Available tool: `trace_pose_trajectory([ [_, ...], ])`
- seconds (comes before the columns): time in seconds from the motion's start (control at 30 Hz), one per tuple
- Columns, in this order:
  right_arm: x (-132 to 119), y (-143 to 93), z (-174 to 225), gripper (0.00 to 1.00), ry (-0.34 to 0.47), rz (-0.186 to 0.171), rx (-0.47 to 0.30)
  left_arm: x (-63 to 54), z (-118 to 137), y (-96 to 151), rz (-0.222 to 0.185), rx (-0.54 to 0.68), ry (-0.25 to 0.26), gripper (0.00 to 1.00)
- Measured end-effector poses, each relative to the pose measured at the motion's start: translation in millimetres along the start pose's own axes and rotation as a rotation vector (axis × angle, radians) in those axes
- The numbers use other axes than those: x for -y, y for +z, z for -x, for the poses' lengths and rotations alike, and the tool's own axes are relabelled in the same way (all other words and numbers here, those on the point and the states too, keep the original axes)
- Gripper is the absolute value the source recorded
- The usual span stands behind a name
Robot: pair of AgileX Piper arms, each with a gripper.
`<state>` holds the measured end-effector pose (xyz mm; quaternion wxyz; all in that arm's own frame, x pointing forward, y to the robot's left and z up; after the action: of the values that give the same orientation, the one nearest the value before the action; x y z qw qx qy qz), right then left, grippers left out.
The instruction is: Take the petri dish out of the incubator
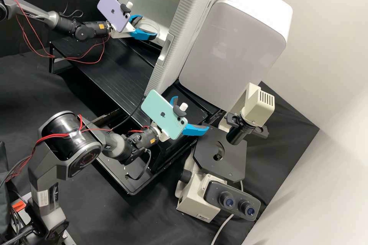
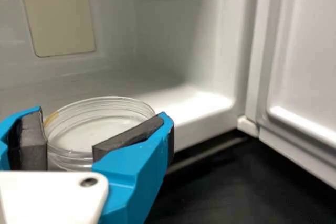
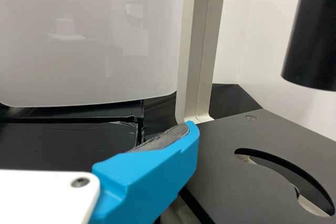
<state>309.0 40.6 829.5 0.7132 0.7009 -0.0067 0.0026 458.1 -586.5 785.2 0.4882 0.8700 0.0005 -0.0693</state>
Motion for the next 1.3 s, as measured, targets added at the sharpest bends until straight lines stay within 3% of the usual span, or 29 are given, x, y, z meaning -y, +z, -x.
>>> trace_pose_trajectory([
  [0.13,0,0,0,1.0,0.0,0.0,0.0,-12.2,-4,1,0.009,-0.007,0.031,0.0],
  [0.33,0,0,0,1.0,0.0,0.0,0.0,-40.1,-14,4,0.021,-0.028,0.068,0.0],
  [0.5,0,0,0,1.0,0.0,0.0,0.0,-58.2,-24,6,0.004,-0.062,0.113,0.0],
  [0.63,0,0,0,1.0,0.0,0.0,0.0,-59.5,-31,5,-0.005,-0.093,0.114,0.0],
  [0.9,0,0,0,1.0,0.0,0.0,0.0,-37.0,-42,2,0.0,-0.104,0.025,0.0],
  [1.3,0,0,0,1.0,0.0,0.0,0.0,-35.4,-42,3,0.01,-0.094,0.019,0.0],
])
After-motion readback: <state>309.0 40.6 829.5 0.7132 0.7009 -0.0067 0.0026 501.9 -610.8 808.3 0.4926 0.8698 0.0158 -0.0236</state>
